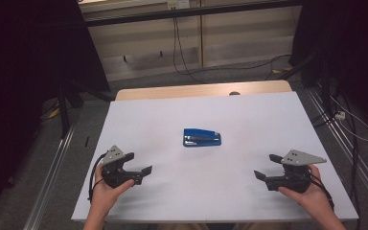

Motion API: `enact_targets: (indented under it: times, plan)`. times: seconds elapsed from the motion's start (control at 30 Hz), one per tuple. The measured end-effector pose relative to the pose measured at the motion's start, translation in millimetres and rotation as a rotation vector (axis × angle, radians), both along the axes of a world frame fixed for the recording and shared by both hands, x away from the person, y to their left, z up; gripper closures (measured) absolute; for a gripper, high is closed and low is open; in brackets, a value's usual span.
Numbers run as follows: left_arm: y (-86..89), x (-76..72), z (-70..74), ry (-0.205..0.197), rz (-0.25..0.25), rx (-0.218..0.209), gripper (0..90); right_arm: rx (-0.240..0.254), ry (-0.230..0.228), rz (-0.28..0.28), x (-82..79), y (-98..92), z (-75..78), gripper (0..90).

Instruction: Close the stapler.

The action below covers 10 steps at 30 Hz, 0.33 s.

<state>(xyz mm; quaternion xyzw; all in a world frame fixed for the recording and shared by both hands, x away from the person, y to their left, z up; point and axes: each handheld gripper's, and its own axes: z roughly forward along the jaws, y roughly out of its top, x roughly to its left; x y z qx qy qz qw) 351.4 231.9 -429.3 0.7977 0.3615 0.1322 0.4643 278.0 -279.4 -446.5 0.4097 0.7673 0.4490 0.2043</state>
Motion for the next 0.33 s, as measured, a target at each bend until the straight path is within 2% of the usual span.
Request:
enact_targets:
  times: [0.13,0.33]
  plan:
    - [0.2,0.7,-0.4,0.001,-0.005,0.004,8.0,-0.01,-0.008,0.002,0.4,-1.0,-1.4,16.7]
    - [2.3,2.5,-0.9,0.001,0.003,0.003,8.0,0.006,-0.006,-0.003,0.7,-2.3,-1.7,16.0]
